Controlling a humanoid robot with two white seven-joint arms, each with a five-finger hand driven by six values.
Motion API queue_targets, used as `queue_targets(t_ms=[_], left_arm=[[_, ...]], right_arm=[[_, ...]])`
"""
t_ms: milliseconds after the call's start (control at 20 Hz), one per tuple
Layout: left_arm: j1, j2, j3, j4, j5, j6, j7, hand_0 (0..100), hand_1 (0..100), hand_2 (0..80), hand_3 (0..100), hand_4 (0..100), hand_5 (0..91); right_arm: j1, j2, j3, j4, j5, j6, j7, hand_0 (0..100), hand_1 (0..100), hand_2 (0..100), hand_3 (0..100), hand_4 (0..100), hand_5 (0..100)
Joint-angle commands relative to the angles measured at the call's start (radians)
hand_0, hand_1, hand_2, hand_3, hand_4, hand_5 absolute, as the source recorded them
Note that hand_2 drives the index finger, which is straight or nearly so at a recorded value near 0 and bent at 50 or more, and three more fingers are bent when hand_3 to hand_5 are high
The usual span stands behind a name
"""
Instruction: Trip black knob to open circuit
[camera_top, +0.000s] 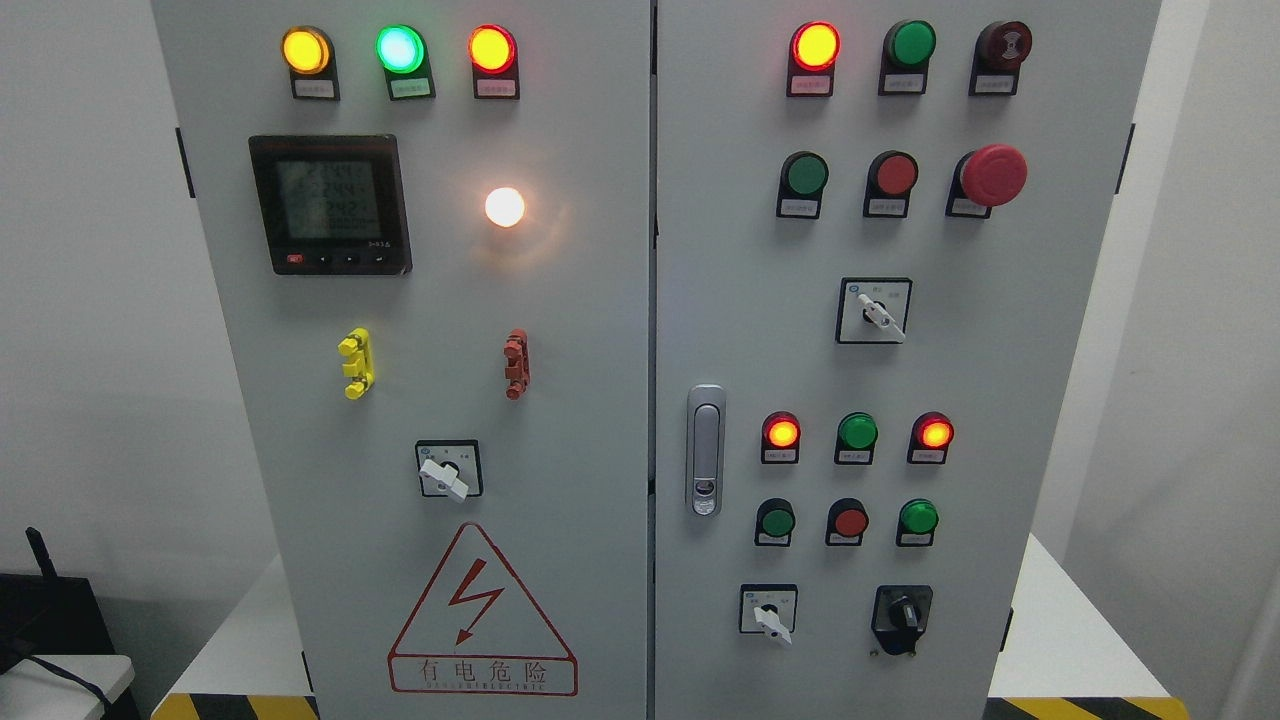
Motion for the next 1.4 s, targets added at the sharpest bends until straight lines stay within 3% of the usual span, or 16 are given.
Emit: queue_targets(t_ms=[0, 651, 1052, 1153, 1353], left_arm=[[-0.008, 0.000, 0.000, 0.000, -0.034, 0.000, 0.001, 12, 39, 0.0, 0, 0, 0.0], [-0.008, 0.000, 0.000, 0.000, -0.034, 0.000, 0.001, 12, 39, 0.0, 0, 0, 0.0], [-0.008, 0.000, 0.000, 0.000, -0.034, 0.000, 0.001, 12, 39, 0.0, 0, 0, 0.0], [-0.008, 0.000, 0.000, 0.000, -0.032, 0.000, 0.001, 12, 39, 0.0, 0, 0, 0.0], [-0.008, 0.000, 0.000, 0.000, -0.034, 0.000, 0.001, 12, 39, 0.0, 0, 0, 0.0]], right_arm=[[0.000, 0.019, 0.003, 0.003, 0.000, 0.000, 0.000, 17, 28, 0, 0, 7, 4], [0.020, 0.019, 0.003, -0.009, -0.005, -0.004, 0.002, 17, 29, 0, 0, 7, 3], [0.204, 0.016, 0.000, -0.340, -0.012, -0.015, 0.000, 17, 31, 0, 0, 8, 2], [0.245, 0.016, -0.012, -0.411, -0.014, -0.058, -0.004, 18, 32, 0, 0, 9, 1], [0.294, 0.017, -0.070, -0.504, -0.014, -0.226, -0.016, 19, 32, 0, 3, 12, 2]])
